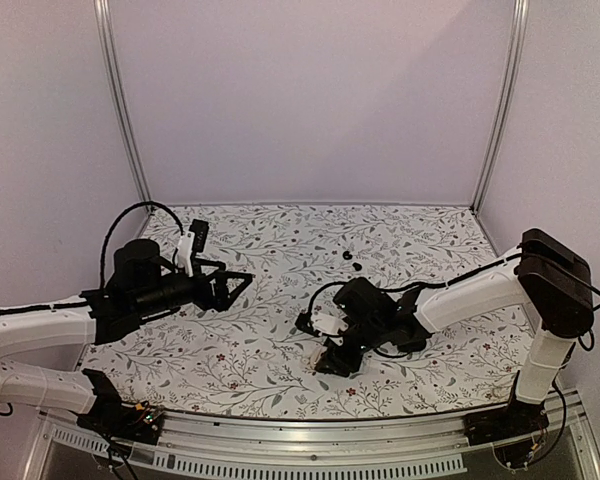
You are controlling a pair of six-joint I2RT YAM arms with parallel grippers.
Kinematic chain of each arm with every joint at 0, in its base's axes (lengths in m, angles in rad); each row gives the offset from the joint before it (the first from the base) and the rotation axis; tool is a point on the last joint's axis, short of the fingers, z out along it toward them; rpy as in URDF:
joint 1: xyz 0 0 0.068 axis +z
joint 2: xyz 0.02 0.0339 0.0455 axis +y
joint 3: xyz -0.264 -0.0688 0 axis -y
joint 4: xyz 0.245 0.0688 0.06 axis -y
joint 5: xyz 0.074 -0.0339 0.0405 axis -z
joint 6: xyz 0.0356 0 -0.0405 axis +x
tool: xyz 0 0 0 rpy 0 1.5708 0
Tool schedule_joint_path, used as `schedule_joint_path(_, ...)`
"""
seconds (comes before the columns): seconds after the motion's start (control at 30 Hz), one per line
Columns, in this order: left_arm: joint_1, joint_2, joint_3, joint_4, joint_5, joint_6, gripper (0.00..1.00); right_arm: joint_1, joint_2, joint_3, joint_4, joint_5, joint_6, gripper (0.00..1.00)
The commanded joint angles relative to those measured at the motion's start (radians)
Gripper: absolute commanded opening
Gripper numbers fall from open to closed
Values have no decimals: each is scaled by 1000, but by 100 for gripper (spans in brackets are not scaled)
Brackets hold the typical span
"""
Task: Insert the wireless bluetooth earbuds into the charging case
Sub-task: Pick up the charging case from the center of the board.
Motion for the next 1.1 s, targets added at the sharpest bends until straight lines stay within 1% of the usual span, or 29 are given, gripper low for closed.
schedule_joint_path(0.0,-14,-17,-13,17,-39,-13,100,8,-2,-12,-58,42,-2,57)
schedule_joint_path(0.23,-15,-9,-10,19,-69,-31,100,9,-73,-19,-34,113,-5,51)
schedule_joint_path(0.4,-14,47,7,17,-83,-46,100,8,-141,-31,20,192,-4,47)
schedule_joint_path(0.43,-15,67,19,16,-56,-44,100,8,-156,-34,36,196,-5,46)
schedule_joint_path(0.47,-14,91,35,17,-12,-37,99,8,-180,-37,49,236,-10,46)
schedule_joint_path(0.53,-14,148,66,27,103,-28,96,8,-219,-51,94,267,-27,45)
schedule_joint_path(0.6,-16,208,92,64,220,-28,89,8,-266,-66,131,284,-57,45)
schedule_joint_path(0.67,-29,260,116,100,296,-30,81,9,-308,-80,159,295,-82,45)
schedule_joint_path(0.73,-57,295,144,111,307,-21,77,8,-349,-89,176,296,-105,45)
schedule_joint_path(0.8,-84,325,173,113,315,-20,77,9,-378,-89,178,299,-124,45)
schedule_joint_path(0.9,-104,367,198,160,348,-57,75,13,-394,-91,180,307,-148,44)
schedule_joint_path(1.07,-140,464,241,252,423,-129,69,43,-423,-107,192,340,-167,46)
